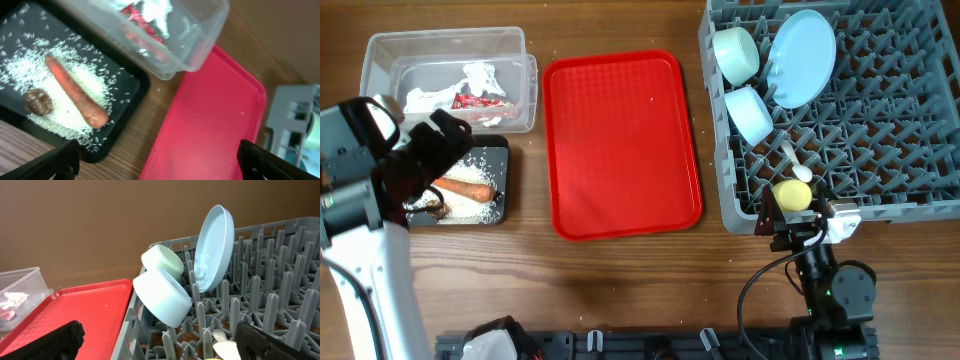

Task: Sort waste into correct bins and load items into the dishwasher rack

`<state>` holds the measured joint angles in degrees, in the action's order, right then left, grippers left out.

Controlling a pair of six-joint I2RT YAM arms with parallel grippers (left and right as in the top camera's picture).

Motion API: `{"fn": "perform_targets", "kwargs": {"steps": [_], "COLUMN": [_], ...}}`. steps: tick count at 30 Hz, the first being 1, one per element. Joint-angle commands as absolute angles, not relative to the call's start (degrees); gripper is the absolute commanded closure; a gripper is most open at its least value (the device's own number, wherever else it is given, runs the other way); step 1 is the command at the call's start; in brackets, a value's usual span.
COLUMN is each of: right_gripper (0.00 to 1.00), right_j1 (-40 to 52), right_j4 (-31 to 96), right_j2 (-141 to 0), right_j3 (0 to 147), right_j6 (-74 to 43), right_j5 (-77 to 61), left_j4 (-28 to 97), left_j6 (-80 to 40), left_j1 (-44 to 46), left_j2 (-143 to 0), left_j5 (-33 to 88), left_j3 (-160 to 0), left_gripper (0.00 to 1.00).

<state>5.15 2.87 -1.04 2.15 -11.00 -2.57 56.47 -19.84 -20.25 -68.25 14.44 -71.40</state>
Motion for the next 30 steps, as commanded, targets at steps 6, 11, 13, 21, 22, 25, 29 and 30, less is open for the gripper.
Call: {"fn": "perform_targets", "kwargs": {"steps": [6, 11, 13, 21, 22, 25, 29, 30], "right_gripper": [0.00, 0.00, 0.00, 0.00, 0.00, 0.00, 0.00, 0.00], "right_j1": [5.0, 5.0, 5.0, 5.0, 5.0, 5.0, 5.0, 5.0], "right_j4": [2.4, 2.4, 2.4, 2.4, 2.4, 2.4, 2.4, 2.4], "right_j2": [-0.4, -0.4, -0.4, -0.4, -0.4, -0.4, -0.4, -0.4], "right_j3": [1.5, 1.5, 1.5, 1.5, 1.5, 1.5, 1.5, 1.5], "right_j6": [-10.7, -10.6, -10.7, -10.7, -10.7, -10.6, -10.7, -10.7], "right_j5": [-3.5, -3.5, -3.5, -3.5, -3.5, -3.5, -3.5, -3.5], "left_j4": [30.0, 1.6, -2.3, -3.2, -3.1, 3.4, 4.4, 4.4], "left_j6": [-19.7, -19.7, -19.7, -19.7, -19.7, -19.8, -19.7, -19.7], "left_j1": [-2.2, -1.3, -0.5, -1.0, -1.0, -1.0, -1.0, -1.0], "left_j2": [-36.8, -15.6, -10.6, -0.2, -0.2, -0.2, -0.2, -0.2], "left_j5": [2.9, 4.4, 3.2, 1.0, 1.0, 1.3, 1.8, 1.8], "left_j3": [-47.1, -16.5, -9.9, -1.4, -1.1, -0.3, -0.3, -0.3], "left_gripper": [0.00, 0.00, 0.00, 0.00, 0.00, 0.00, 0.00, 0.00]}}
